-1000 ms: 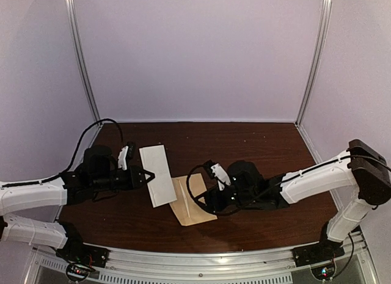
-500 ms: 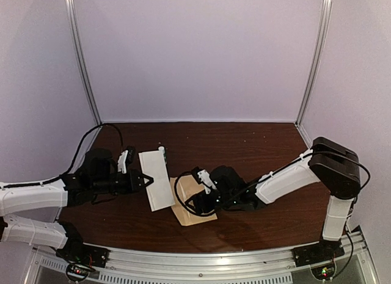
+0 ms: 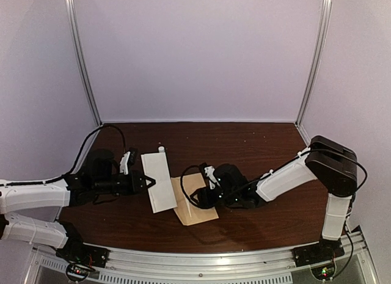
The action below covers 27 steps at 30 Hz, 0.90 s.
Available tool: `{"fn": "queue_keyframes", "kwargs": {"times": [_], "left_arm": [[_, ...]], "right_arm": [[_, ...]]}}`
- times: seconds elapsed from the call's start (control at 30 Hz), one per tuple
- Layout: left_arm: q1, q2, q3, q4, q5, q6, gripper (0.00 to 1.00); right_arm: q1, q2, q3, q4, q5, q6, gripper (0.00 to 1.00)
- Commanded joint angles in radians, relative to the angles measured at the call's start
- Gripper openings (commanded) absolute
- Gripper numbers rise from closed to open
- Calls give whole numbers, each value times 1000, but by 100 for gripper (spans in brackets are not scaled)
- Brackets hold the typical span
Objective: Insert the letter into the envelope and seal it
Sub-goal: Adjust the envelope at the center of the board.
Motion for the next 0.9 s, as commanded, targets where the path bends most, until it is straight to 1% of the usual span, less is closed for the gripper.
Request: {"fn": "queue_keyframes", "kwargs": {"times": [0.0, 0.2, 0.43, 0.6, 0.77, 0.87], "left_arm": [[10, 24, 1, 72, 31, -9, 0], [10, 42, 3, 86, 42, -14, 0], [10, 50, 8, 96, 55, -15, 0], [9, 65, 12, 114, 75, -19, 0], [7, 95, 23, 145, 114, -46, 0], [-9, 96, 34, 146, 112, -66, 0]], "right_arm": [[-17, 10, -56, -8, 39, 51, 66], [-31, -9, -102, -15, 71, 88, 65], [-38, -55, -153, -62, 134, 156, 64], [-40, -95, -192, -70, 136, 208, 64], [-41, -141, -202, -82, 130, 232, 64], [-40, -190, -199, -90, 110, 238, 64]]}}
